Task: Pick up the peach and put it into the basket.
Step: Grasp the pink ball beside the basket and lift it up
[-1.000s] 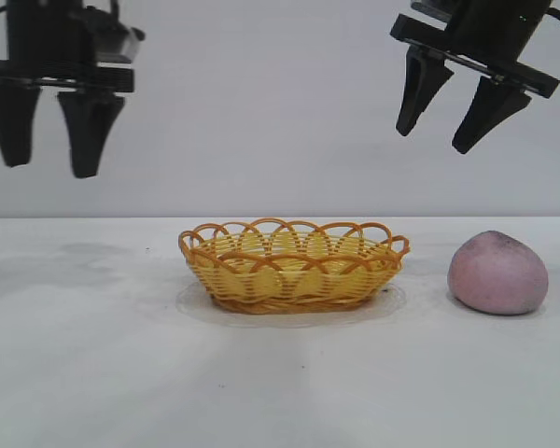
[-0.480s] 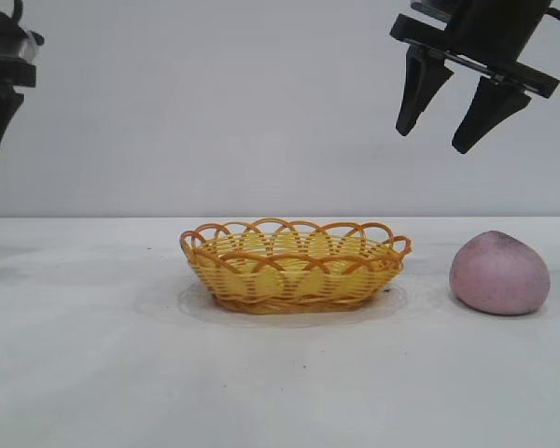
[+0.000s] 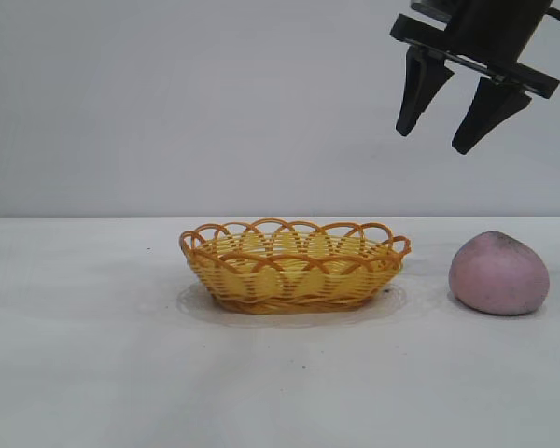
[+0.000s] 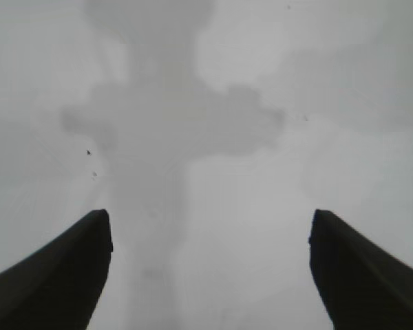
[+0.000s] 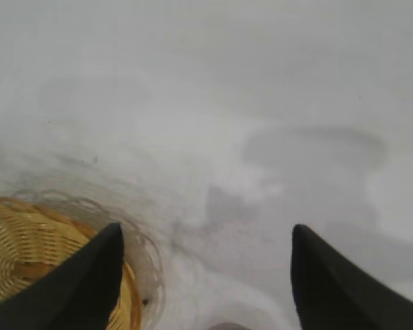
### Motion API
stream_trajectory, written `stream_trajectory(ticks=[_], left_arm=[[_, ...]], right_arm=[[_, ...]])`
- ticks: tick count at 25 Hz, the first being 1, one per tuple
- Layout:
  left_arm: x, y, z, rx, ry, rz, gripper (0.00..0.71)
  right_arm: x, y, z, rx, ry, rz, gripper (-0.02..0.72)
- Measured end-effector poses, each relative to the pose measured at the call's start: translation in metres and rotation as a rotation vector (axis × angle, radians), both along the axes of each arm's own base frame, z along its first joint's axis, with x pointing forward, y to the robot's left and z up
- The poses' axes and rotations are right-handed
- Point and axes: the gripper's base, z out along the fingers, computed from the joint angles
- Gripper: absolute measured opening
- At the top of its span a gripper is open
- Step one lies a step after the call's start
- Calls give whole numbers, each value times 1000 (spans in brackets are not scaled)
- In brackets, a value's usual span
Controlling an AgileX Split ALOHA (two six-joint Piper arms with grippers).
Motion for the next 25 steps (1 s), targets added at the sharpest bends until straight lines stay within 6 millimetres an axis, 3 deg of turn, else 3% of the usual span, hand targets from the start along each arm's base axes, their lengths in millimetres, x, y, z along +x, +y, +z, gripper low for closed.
stream_trajectory(ticks=[9,15,20,25], left_arm=[[-107,4,3,-66,-178,1,524],[-179,9,-3,-94,-421,-6,524],[-217,12,-14,-114,-672,-9,524],[-233,13,-37,-122,-776,-10,524]], right_arm=[[-1,0,0,0,10,5,444],[-1,0,0,0,8,4,444],[-4,0,-1,0,39,18,444],[-6,1,-1,0,59,28,444]])
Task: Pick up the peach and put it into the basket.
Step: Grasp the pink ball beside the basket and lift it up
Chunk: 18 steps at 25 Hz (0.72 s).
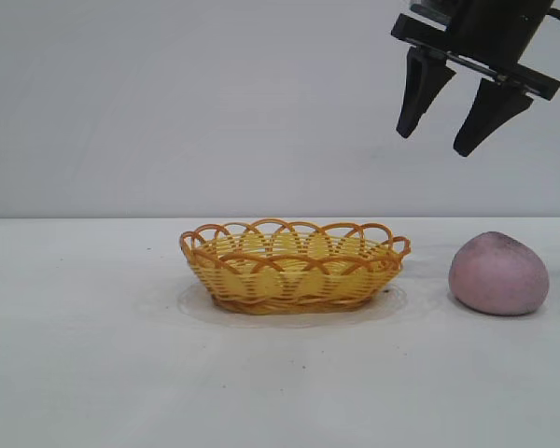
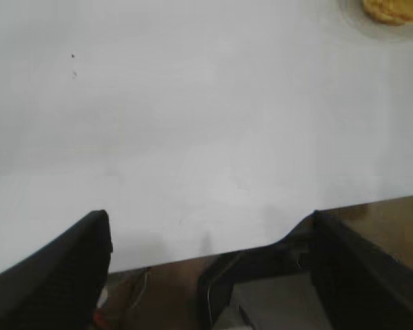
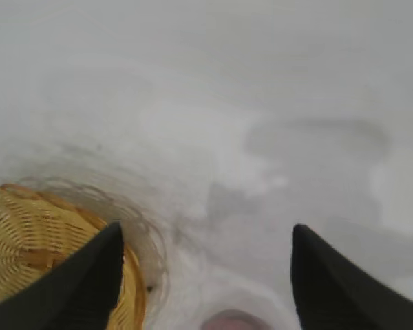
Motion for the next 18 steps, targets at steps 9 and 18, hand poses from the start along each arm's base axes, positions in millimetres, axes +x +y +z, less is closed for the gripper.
stream_trajectory(ticks=[9,18], left_arm=[[-3,2,-3,11,-28,9,524],[-3,2,-2,11,-29,10,524]], right_arm=[[-8,-4,16,-38,-14,35,444],[-32,-8,45,-66,31,103,385]])
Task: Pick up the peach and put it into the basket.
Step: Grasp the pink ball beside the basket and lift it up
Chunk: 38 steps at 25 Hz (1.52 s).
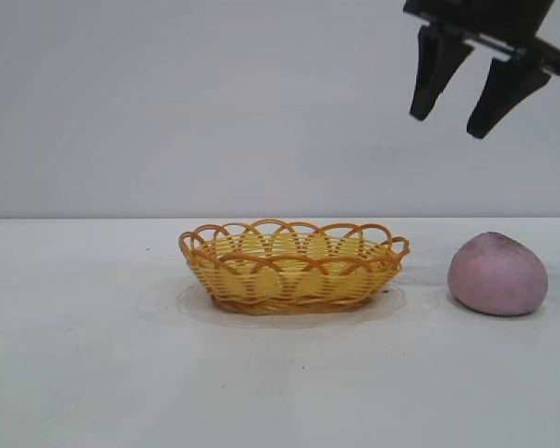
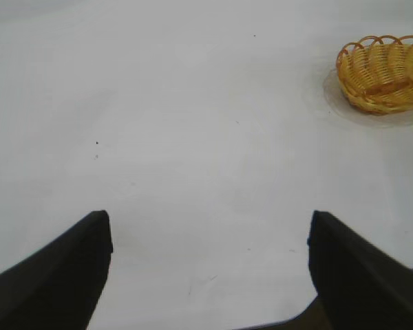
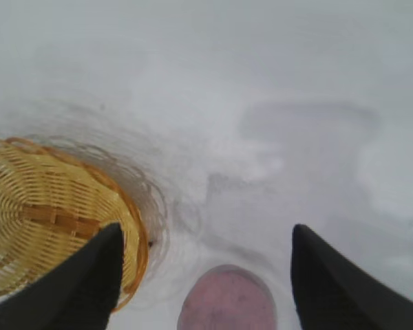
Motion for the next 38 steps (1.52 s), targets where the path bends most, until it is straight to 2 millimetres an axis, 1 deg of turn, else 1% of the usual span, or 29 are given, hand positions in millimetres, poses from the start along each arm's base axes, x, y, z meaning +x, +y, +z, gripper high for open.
stream_trajectory(ticks=[5,13,16,18,19,20,21,22,23,25,28,38], left_arm=[[0,0,0,0,0,0,524],[0,0,0,0,0,0,524],[0,0,0,0,0,0,524],[0,0,0,0,0,0,524],[0,0,0,0,0,0,524],[0,0,0,0,0,0,524],[0,0,0,0,0,0,524],[0,0,0,0,0,0,524],[0,0,0,0,0,0,524],[0,0,0,0,0,0,524],[0,0,0,0,0,0,524],[0,0,0,0,0,0,524]], right_arm=[[-11,-2,0,-24,106,32,385],[-11,-8,-3,-83,154,-93,385],[-11,-5,-6,-96,172,-119,385],[-11,3,-13,-121,185,-96,385],[-11,8,-19,-140,195,-85,333],[-11,14,-25,-167,205,-72,317],[-11,20,-30,-200,205,-57,329],[-11,24,-36,-232,209,-53,277],[-10,28,-42,-270,206,-52,267],[-9,32,-50,-315,200,-52,275],[-5,32,-62,-336,219,-59,275],[1,37,-101,-346,313,-55,275]])
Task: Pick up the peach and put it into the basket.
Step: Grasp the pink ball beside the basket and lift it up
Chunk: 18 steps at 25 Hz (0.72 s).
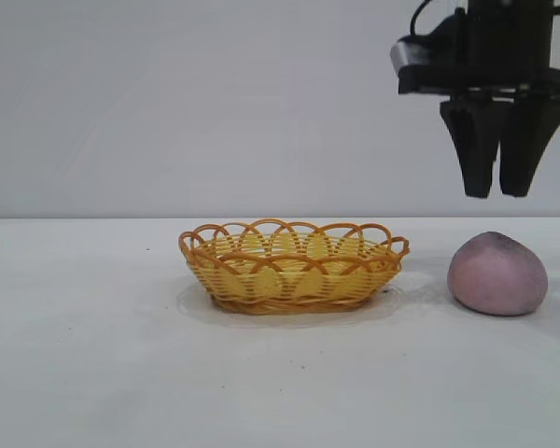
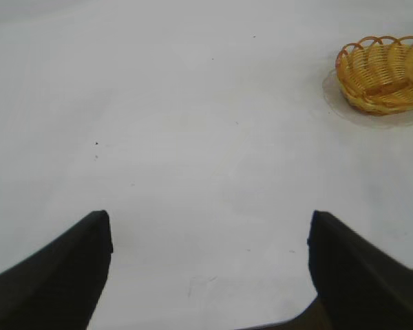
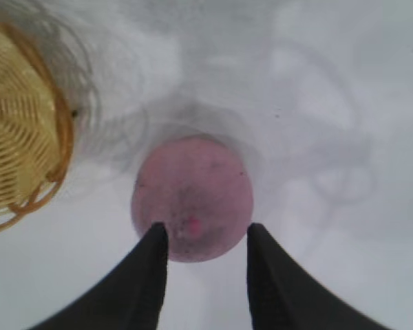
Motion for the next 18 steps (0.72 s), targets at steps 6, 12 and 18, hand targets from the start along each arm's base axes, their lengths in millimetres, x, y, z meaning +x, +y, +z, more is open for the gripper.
stream_trajectory(ticks=[6,12,18], left_arm=[[0,0,0,0,0,0,524],[0,0,0,0,0,0,524],[0,0,0,0,0,0,524]], right_arm=[[2,1,-16,-10,37,7,189],[3,1,-17,-11,33,14,0],[0,-1,15,10,-37,17,0]])
